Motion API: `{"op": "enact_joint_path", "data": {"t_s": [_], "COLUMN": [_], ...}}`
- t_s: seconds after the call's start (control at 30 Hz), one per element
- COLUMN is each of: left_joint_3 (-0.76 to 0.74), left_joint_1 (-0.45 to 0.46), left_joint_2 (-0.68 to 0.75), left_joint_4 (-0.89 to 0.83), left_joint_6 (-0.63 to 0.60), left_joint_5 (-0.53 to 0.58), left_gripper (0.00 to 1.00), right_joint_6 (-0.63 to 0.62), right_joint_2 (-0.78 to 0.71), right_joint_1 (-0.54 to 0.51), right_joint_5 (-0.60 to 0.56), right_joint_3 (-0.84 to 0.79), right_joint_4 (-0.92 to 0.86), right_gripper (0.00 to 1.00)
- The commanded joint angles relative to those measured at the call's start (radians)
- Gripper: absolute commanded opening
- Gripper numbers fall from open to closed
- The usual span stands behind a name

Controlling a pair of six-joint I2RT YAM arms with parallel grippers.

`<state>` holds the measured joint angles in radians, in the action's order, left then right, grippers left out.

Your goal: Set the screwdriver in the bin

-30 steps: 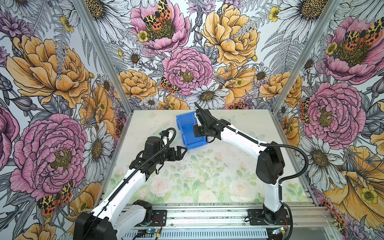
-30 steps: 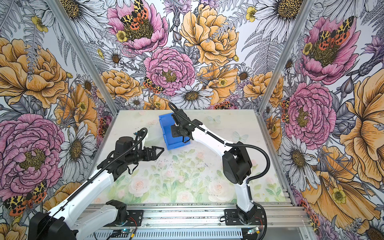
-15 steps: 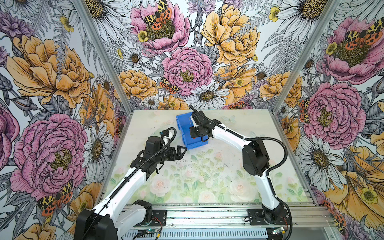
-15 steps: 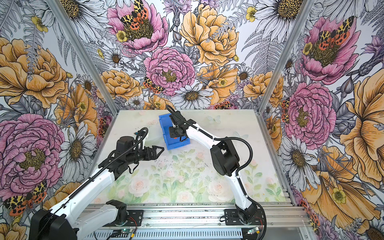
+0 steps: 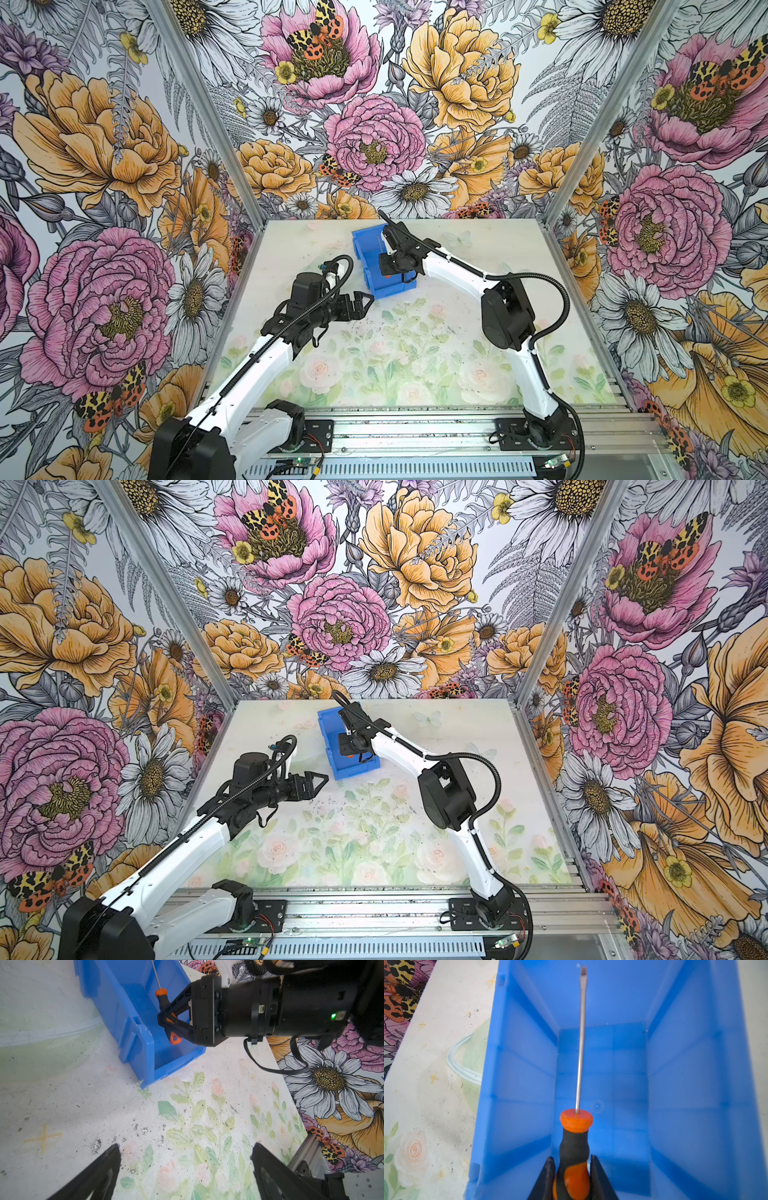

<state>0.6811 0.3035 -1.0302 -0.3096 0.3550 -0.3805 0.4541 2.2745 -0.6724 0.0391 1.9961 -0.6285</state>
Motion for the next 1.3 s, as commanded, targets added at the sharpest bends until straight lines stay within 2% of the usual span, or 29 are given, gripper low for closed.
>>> {"op": "enact_joint_path", "data": {"t_s": [0.0, 0.2, 0.37, 0.5, 0.73, 0.9, 1.0, 1.1, 1.27], "left_joint_3": [0.031, 0.037, 0.057, 0.057, 0.046, 0.040, 0.034, 0.039, 0.026], "left_joint_1": [-0.007, -0.008, -0.006, -0.007, -0.010, -0.019, -0.027, -0.041, -0.088], "left_joint_2": [-0.001, -0.005, -0.025, -0.025, -0.004, 0.009, 0.015, 0.012, 0.037], "left_joint_4": [0.018, 0.020, 0.024, 0.023, 0.019, 0.016, 0.004, -0.041, -0.086], "left_joint_6": [-0.024, -0.022, -0.025, -0.029, -0.037, -0.040, -0.038, -0.036, -0.040], "left_joint_5": [0.023, 0.028, 0.024, 0.021, 0.035, 0.072, 0.146, 0.269, 0.475], "left_gripper": [0.99, 0.99, 0.99, 0.99, 0.99, 0.99, 0.99, 0.99, 0.99], "right_joint_6": [0.011, 0.012, 0.009, 0.010, -0.016, -0.014, -0.020, -0.021, 0.025], "right_joint_2": [0.025, 0.011, -0.011, -0.032, -0.122, -0.231, -0.323, -0.442, -0.745], "right_joint_1": [0.007, 0.008, 0.007, 0.007, 0.007, 0.008, 0.008, 0.008, 0.012], "right_joint_5": [-0.022, -0.036, -0.058, -0.065, -0.107, -0.156, -0.200, -0.285, -0.573], "right_joint_3": [0.030, 0.034, 0.030, 0.031, -0.018, -0.121, -0.220, -0.355, -0.658], "right_joint_4": [0.009, 0.009, 0.009, 0.009, 0.009, 0.009, 0.009, 0.010, 0.014], "right_gripper": [0.20, 0.35, 0.54, 0.62, 0.78, 0.92, 0.99, 1.00, 1.00]}}
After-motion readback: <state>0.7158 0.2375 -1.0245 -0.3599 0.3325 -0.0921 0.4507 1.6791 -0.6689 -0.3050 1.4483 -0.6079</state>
